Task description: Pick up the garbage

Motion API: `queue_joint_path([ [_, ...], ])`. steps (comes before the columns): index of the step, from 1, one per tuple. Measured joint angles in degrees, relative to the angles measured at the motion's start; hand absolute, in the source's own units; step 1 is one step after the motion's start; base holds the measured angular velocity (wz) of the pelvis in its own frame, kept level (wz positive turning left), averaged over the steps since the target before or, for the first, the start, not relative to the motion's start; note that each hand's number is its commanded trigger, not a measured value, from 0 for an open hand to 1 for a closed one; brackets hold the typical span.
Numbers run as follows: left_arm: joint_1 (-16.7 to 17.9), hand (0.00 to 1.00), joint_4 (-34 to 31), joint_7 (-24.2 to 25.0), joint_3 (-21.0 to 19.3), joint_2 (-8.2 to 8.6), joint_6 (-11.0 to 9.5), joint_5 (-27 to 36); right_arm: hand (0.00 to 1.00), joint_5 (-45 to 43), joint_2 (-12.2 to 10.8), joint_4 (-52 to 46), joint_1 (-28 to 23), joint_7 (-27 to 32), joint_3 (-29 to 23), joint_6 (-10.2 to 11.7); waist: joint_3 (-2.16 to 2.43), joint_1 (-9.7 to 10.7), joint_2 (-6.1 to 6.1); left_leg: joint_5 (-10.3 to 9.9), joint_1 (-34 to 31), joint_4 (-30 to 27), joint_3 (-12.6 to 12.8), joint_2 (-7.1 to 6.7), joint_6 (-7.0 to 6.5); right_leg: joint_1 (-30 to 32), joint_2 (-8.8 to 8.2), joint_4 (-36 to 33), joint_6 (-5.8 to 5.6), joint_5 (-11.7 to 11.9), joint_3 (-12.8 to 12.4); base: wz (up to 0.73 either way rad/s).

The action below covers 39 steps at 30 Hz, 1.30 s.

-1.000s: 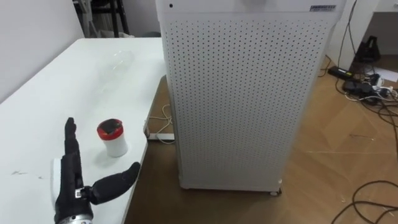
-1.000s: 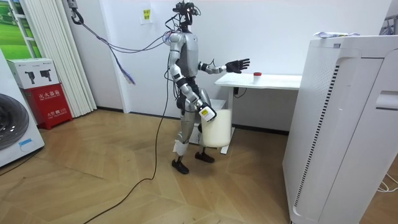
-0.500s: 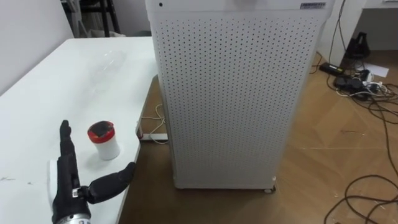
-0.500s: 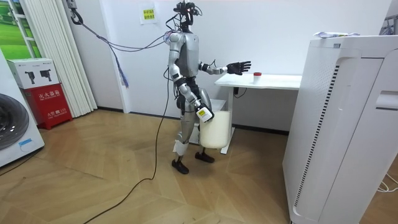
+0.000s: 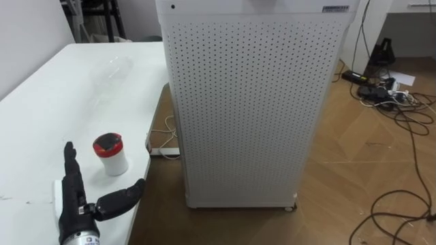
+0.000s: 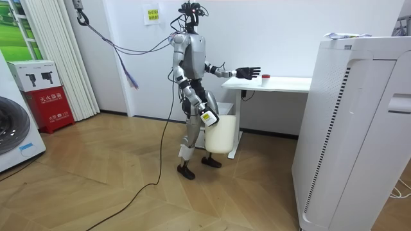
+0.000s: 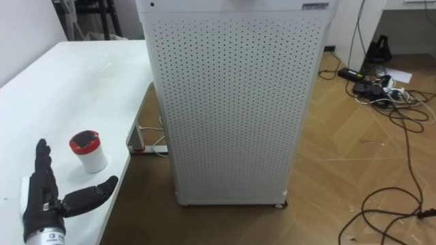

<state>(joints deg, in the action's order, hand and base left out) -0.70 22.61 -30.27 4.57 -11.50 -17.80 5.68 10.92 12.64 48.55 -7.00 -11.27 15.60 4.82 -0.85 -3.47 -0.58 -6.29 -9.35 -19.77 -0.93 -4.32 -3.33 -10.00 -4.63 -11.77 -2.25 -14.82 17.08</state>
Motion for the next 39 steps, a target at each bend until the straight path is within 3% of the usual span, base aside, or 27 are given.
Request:
queue_joint_path([
  [5,-2.3,0.00,3.0,-0.2,-0.1,-0.02,0.7,0.4,1.00,-0.6,0.8,-2.5,-1.1,0.5,0.0,-0.8,0.06,0.0,0.74,0.0,0.0,0.1,0.0,0.01,0.00,0.1,0.02,0.0,0.01,0.0,-0.1,0.00],
  [26,-6.8,0.00,6.9,-0.6,-2.5,-0.10,3.9,1.8,1.00,-2.5,1.1,-6.1,-2.3,1.3,0.0,-2.4,0.13,0.1,1.14,0.0,-0.2,0.1,0.6,0.54,-0.01,0.5,0.18,-0.1,0.20,0.1,-0.9,-0.01],
  [39,-9.1,0.00,7.4,0.8,-4.5,-0.37,4.2,3.8,1.00,-4.5,1.1,-6.0,-2.3,1.3,-0.5,-3.2,0.08,0.1,1.56,0.0,-0.6,0.0,0.7,0.76,0.13,1.1,0.50,-0.1,0.43,0.3,-1.4,-0.01],
])
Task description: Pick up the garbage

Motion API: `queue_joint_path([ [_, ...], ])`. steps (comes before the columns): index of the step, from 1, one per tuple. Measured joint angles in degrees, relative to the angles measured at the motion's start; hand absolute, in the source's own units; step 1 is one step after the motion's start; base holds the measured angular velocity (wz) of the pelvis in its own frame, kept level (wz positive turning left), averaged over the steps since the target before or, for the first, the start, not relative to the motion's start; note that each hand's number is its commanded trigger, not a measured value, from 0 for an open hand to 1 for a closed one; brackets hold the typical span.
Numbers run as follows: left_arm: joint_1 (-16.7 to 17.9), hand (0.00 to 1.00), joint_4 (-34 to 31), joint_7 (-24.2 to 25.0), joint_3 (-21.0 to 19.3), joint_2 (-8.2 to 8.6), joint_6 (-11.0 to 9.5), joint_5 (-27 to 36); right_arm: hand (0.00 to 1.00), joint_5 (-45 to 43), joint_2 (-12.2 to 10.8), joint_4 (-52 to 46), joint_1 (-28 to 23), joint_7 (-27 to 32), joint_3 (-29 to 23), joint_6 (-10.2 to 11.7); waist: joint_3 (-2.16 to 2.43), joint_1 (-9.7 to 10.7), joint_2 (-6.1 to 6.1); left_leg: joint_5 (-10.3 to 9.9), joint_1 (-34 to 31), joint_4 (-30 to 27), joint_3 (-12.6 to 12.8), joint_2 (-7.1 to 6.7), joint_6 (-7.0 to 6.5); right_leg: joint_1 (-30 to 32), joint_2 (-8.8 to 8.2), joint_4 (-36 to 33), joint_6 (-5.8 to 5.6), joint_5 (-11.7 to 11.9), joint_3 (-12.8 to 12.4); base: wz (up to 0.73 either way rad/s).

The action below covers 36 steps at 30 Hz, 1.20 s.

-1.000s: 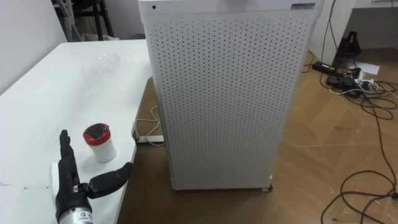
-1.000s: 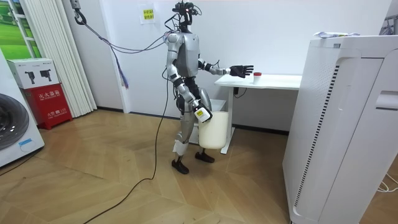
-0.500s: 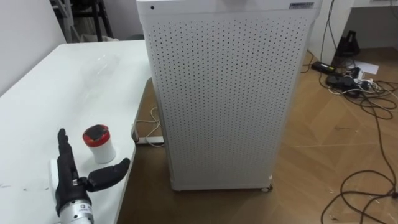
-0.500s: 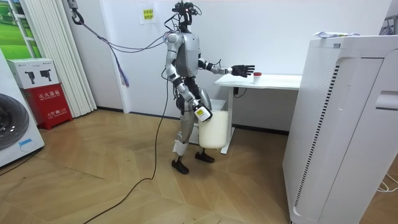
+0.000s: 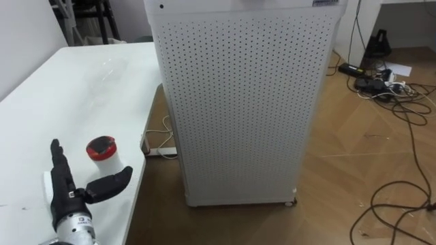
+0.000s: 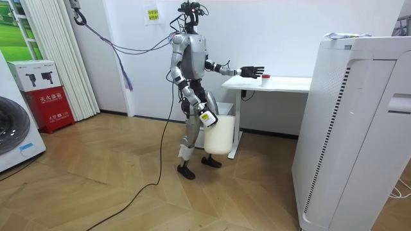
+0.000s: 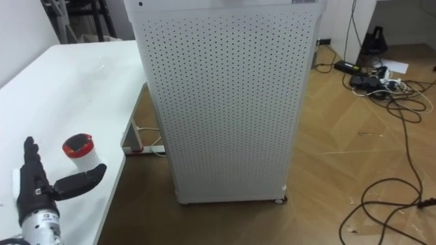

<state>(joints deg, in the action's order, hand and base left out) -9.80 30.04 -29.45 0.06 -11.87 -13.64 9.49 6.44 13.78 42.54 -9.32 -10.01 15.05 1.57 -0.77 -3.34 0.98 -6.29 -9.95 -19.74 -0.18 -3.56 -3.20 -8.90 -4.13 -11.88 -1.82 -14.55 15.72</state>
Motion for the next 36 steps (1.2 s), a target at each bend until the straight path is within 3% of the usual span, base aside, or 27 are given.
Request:
queue_joint_path([
  [6,-1.5,0.00,0.6,0.5,0.0,-0.57,0.5,0.3,1.00,-0.2,0.1,0.6,0.1,0.0,0.0,-0.8,0.01,0.1,0.01,0.0,0.2,0.0,0.1,0.07,0.00,0.1,-0.04,-0.6,-0.01,0.0,-0.3,0.00],
  [10,-2.4,0.00,1.1,1.2,0.1,-1.29,0.9,4.0,1.00,-0.2,0.0,1.2,0.2,0.1,0.0,-1.8,0.02,0.2,-0.01,0.0,0.4,0.0,0.2,0.09,-0.01,0.2,-0.02,-0.8,-0.02,0.0,-1.5,0.00],
  [16,-4.4,0.00,3.6,2.8,0.1,-2.83,1.2,5.4,1.00,-1.3,-0.1,1.3,0.5,0.0,-0.1,-1.8,0.02,1.4,-0.02,0.2,-0.3,-0.2,0.1,0.12,0.01,0.8,0.06,-1.0,-0.02,0.0,-1.4,0.01],
  [22,-7.5,0.00,4.3,4.3,0.1,-2.89,1.2,7.9,1.00,-1.3,-0.2,1.5,0.5,0.0,-0.1,-1.8,0.00,1.6,-0.03,0.3,-0.9,-0.2,0.6,0.34,-0.12,1.8,0.04,-1.5,0.00,0.0,-2.0,-0.04],
  [33,-9.3,0.00,6.2,6.0,0.1,-2.96,2.2,8.0,1.00,-1.3,-1.0,1.5,0.7,1.7,0.0,-1.9,-0.08,2.0,0.04,0.3,-2.5,-0.9,1.4,1.05,-0.17,4.0,0.32,-2.7,0.07,0.0,-3.0,-0.04],
  [36,-11.5,0.00,9.2,6.5,0.1,-2.97,2.1,7.9,1.00,-1.3,-1.1,1.5,1.1,1.8,0.0,-1.9,-0.23,1.9,0.06,0.3,-2.5,-0.9,1.5,1.41,-0.16,4.2,0.22,-2.8,0.07,0.0,-3.1,-0.01],
])
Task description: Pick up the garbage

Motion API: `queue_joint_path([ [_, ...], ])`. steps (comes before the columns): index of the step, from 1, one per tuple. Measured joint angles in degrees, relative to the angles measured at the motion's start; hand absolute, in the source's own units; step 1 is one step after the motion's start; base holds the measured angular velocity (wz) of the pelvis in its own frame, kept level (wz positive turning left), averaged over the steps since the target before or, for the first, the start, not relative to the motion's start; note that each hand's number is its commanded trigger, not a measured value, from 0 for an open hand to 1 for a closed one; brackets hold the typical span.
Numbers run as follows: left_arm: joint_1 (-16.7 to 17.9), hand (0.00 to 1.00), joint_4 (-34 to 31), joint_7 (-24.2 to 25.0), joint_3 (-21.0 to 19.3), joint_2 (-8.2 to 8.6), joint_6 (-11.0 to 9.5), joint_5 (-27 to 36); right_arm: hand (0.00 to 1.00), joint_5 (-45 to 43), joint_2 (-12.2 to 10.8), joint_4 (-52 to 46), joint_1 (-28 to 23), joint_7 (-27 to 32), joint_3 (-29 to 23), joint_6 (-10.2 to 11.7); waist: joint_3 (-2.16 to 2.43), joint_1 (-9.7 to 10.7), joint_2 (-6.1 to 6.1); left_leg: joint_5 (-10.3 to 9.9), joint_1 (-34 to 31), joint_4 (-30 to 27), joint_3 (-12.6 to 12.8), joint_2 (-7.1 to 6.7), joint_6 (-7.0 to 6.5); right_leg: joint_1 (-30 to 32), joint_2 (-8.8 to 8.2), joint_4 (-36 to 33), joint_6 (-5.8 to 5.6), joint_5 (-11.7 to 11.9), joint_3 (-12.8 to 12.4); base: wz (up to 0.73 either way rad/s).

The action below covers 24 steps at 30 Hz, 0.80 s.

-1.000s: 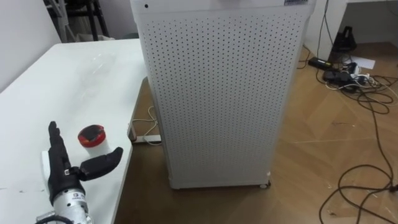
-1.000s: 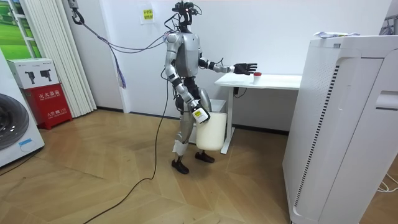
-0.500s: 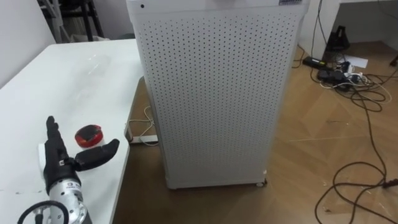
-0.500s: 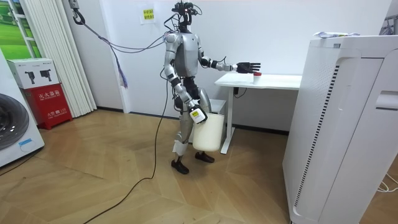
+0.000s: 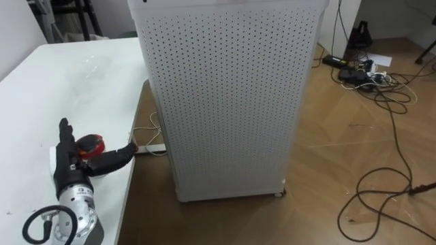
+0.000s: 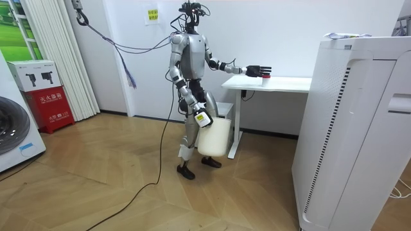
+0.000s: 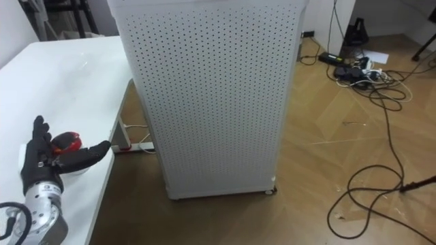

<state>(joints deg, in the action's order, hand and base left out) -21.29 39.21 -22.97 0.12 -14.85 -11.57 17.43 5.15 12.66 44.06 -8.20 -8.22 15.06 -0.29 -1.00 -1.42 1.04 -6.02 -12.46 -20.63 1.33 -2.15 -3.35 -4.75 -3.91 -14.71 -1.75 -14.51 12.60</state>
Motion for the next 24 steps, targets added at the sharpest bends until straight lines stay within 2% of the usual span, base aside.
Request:
queue_joint_path([
  [4,-1.8,0.00,1.4,0.1,-0.1,-0.10,0.0,-0.1,1.00,-0.2,-0.2,0.0,0.8,0.0,0.0,0.0,-0.20,-0.2,-0.19,0.2,-0.5,0.0,0.8,0.30,0.04,0.8,-0.03,0.3,-0.02,0.0,0.0,-0.07],
  [5,-1.8,0.60,1.4,0.1,-0.1,-0.32,0.0,-0.1,1.00,-0.4,-0.4,0.0,0.8,0.0,0.1,0.0,-0.22,-0.2,-0.28,0.4,-0.6,0.0,0.8,0.30,-0.18,0.8,-0.03,0.4,-0.03,0.0,0.0,-0.05],
  [6,-1.8,0.93,1.4,0.1,-0.1,-0.42,0.0,-0.1,1.00,-0.4,-0.4,0.0,0.8,0.0,0.1,0.0,-0.22,-0.1,-0.31,0.4,-0.6,0.0,0.9,0.32,-0.19,0.8,-0.04,0.5,-0.03,0.0,0.0,0.00],
  [7,-1.8,1.00,1.4,0.1,-0.1,-0.57,0.0,-0.1,1.00,-0.5,-0.4,0.0,0.8,0.0,0.1,0.0,-0.22,-0.1,-0.35,0.4,-0.6,-0.1,0.9,0.31,-0.19,0.8,-0.04,0.7,-0.03,0.0,0.0,0.00],
  [11,-2.1,1.00,1.4,-0.2,-0.1,-1.54,-0.1,-0.1,1.00,-0.9,-0.4,0.1,0.9,0.0,0.5,0.0,-0.24,0.3,-0.53,0.4,-1.0,-0.1,1.2,0.28,-0.17,1.1,-0.03,1.0,-0.02,0.0,0.0,0.00],
  [15,-2.1,1.00,2.1,-0.6,-1.3,-1.76,0.0,-0.1,1.00,-1.0,-0.3,0.2,1.6,0.0,0.7,-0.7,-0.23,0.9,-0.70,0.4,-1.1,0.1,1.6,0.21,-0.18,1.0,-0.14,1.1,0.02,-0.1,0.0,0.00],
  [17,-2.1,1.00,4.9,-0.4,-1.0,-1.71,0.8,-0.2,1.00,-1.0,-0.5,0.2,2.5,-0.1,1.4,-1.1,-0.29,1.4,-0.81,0.3,-1.1,0.1,1.6,0.20,-0.19,1.0,-0.16,1.1,0.04,0.0,0.1,0.00],
  [24,-3.8,1.00,5.7,-0.4,-0.6,-1.49,2.5,-0.2,1.00,-0.9,-0.6,0.3,3.0,-0.1,1.8,-1.1,-0.21,1.8,-0.98,0.2,-2.0,-0.1,1.4,0.42,-0.12,1.9,0.00,0.8,0.20,0.1,0.3,0.00],
])
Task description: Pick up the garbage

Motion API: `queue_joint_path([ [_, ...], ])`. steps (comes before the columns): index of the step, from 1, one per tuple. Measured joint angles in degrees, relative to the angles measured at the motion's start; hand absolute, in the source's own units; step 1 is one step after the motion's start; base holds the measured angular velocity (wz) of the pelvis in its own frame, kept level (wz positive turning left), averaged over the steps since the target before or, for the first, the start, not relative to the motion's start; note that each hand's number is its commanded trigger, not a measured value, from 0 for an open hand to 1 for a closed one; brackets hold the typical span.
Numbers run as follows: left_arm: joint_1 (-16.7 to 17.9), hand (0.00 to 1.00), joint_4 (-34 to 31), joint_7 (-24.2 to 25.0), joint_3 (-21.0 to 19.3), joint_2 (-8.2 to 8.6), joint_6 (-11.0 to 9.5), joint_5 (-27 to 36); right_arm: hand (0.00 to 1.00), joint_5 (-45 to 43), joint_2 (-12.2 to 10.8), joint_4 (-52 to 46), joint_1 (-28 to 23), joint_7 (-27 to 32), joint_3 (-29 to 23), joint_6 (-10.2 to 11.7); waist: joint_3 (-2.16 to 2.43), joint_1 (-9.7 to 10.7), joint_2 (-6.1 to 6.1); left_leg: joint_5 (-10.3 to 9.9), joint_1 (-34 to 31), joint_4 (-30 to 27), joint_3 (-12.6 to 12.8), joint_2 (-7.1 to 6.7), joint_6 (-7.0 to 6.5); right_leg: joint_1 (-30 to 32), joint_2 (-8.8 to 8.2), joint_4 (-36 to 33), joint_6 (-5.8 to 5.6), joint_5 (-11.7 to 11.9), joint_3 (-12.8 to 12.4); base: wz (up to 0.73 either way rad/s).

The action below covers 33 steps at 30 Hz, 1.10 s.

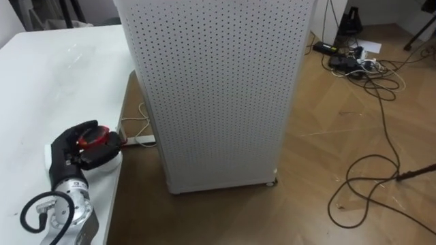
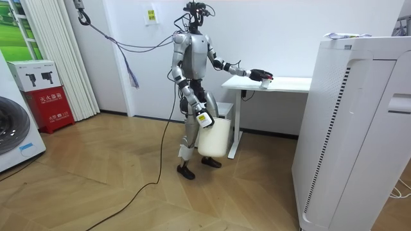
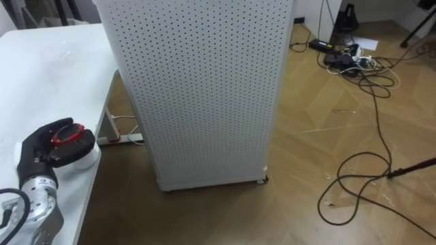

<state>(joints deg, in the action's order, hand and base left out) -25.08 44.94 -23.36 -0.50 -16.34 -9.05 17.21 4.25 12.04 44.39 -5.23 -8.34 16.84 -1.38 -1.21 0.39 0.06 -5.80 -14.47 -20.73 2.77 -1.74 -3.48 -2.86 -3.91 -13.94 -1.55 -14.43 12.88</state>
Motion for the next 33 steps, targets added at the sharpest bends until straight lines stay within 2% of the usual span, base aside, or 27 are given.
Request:
queue_joint_path([
  [14,-0.2,1.00,1.8,0.7,0.8,0.11,0.0,0.1,1.00,0.3,-0.6,2.2,1.5,0.0,0.0,0.0,-0.08,0.9,0.11,0.0,0.1,0.4,0.1,0.07,-0.01,0.4,-0.04,-0.6,0.00,0.0,-0.2,0.00],
  [24,-1.1,1.00,1.4,3.8,1.3,0.37,-0.1,2.5,1.00,1.3,-0.3,2.2,2.4,0.1,1.1,0.0,0.00,0.7,0.24,0.2,-1.0,0.9,0.3,0.07,0.05,2.2,-0.08,-1.2,0.01,0.0,-0.8,-0.04],
  [28,-1.1,1.00,1.1,4.5,1.6,1.59,-0.1,2.5,1.00,1.3,-0.2,2.2,3.5,0.0,1.2,0.0,0.01,0.8,0.21,0.3,-1.5,0.8,0.3,-0.03,0.05,3.1,-0.12,-1.7,0.00,0.0,-0.8,0.00],
  [30,-1.1,1.00,0.6,4.8,3.3,2.02,-0.1,2.5,1.00,1.5,0.0,2.3,4.0,0.0,1.5,0.1,0.01,0.7,0.22,0.7,-1.7,0.8,0.2,0.04,0.04,3.3,-0.20,-1.7,0.01,0.0,-0.8,0.02],
  [33,-1.1,1.00,-2.9,4.9,5.4,3.72,-0.2,2.5,1.00,4.1,0.5,2.4,5.3,0.3,2.1,0.1,0.02,-0.2,0.23,0.9,-2.6,0.8,0.2,0.03,0.03,4.2,-0.22,-1.8,0.01,0.0,-0.7,0.01],
])
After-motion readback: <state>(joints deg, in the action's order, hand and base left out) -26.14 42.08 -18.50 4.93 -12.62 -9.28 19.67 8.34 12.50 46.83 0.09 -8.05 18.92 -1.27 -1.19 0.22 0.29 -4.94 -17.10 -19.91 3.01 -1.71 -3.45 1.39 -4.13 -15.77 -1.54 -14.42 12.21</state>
